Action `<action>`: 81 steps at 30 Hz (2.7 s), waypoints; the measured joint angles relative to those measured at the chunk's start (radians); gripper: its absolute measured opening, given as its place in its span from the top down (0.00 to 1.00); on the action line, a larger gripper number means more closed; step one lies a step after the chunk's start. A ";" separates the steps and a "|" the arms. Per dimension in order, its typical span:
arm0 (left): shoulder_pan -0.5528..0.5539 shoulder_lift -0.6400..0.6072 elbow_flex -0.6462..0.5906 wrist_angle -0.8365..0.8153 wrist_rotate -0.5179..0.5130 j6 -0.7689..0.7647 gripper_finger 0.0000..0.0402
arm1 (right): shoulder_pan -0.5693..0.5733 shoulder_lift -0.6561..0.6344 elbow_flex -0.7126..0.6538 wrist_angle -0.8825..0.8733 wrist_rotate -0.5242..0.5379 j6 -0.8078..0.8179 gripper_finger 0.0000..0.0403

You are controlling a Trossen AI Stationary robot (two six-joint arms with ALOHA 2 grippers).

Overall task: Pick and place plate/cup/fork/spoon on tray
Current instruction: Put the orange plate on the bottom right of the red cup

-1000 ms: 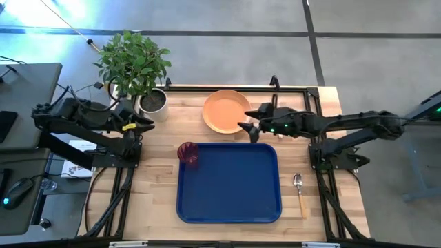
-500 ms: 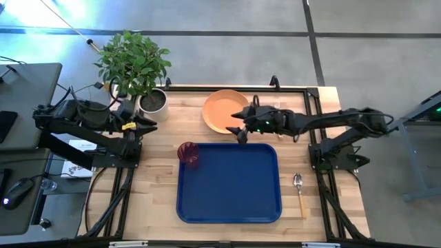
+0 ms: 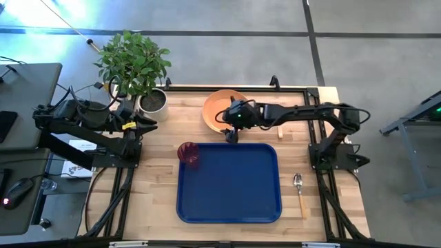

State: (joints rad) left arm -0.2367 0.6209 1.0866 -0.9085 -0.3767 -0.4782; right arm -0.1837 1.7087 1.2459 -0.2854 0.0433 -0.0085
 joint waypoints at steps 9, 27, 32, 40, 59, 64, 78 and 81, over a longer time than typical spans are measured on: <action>0.000 0.000 0.000 0.000 -0.001 0.000 0.78 | 0.000 0.104 0.002 -0.023 -0.003 0.000 0.27; 0.000 0.000 0.000 -0.007 -0.001 0.000 0.78 | -0.002 0.237 0.003 -0.035 -0.019 -0.024 0.27; 0.000 0.000 0.000 -0.007 -0.001 0.000 0.78 | -0.002 0.257 0.003 -0.037 0.011 -0.005 0.29; 0.000 0.000 0.000 -0.007 -0.010 0.000 0.78 | -0.002 0.257 0.003 -0.038 0.035 0.011 0.43; 0.000 0.000 0.000 -0.008 -0.013 0.000 0.78 | -0.008 0.257 0.003 -0.065 0.054 0.080 0.83; 0.000 0.000 0.000 -0.008 -0.013 0.000 0.78 | -0.008 0.257 0.003 -0.071 0.054 0.079 0.93; 0.000 0.000 0.000 -0.007 -0.012 0.001 0.78 | -0.004 0.250 0.003 -0.079 0.060 0.088 1.00; 0.000 0.000 0.000 -0.008 -0.012 0.000 0.78 | 0.008 0.239 0.003 -0.093 0.074 0.107 1.00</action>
State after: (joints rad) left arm -0.2363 0.6209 1.0863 -0.9161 -0.3889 -0.4778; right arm -0.1762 1.9474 1.2488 -0.3785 0.1176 0.0989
